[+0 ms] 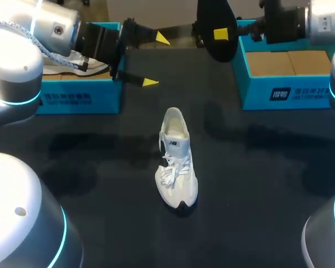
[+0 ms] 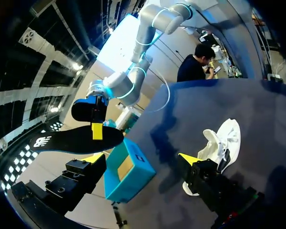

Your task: Take the shoe out of the shoebox, open the shoe tongue, remove and reinsert the insole, then place the shoe into the shoebox

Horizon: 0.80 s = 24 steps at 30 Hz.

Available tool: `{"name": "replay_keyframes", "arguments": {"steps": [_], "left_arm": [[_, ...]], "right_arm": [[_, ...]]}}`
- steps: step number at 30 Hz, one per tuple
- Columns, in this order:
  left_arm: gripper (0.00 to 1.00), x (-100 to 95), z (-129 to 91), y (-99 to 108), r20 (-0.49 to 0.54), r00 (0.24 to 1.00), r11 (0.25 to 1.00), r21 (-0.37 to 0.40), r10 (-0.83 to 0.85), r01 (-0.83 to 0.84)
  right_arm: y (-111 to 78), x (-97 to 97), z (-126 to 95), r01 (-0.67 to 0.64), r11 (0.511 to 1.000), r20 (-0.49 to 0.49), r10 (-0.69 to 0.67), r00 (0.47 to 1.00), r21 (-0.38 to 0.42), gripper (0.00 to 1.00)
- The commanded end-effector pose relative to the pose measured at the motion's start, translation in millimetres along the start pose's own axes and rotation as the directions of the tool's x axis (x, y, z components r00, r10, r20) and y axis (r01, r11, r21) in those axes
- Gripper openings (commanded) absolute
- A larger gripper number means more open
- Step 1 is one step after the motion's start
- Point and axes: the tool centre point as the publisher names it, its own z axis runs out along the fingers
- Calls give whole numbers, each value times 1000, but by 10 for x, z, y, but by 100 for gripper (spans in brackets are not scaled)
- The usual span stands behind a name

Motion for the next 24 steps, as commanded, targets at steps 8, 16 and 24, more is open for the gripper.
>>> {"name": "replay_keyframes", "arguments": {"steps": [8, 16, 24], "left_arm": [[100, 149, -87, -6, -91, 993, 995, -60, -81, 75], [100, 428, -273, 147, -182, 947, 944, -250, -265, 216], [100, 727, -259, 305, -185, 862, 846, -370, -472, 384]], "right_arm": [[-38, -38, 36, 8, 1000, -15, -8, 1000, -2, 0], [-134, -106, 196, 59, 997, -86, -63, 994, -47, 0], [-350, -100, 352, 56, 995, -114, -65, 991, -79, 0]]}}
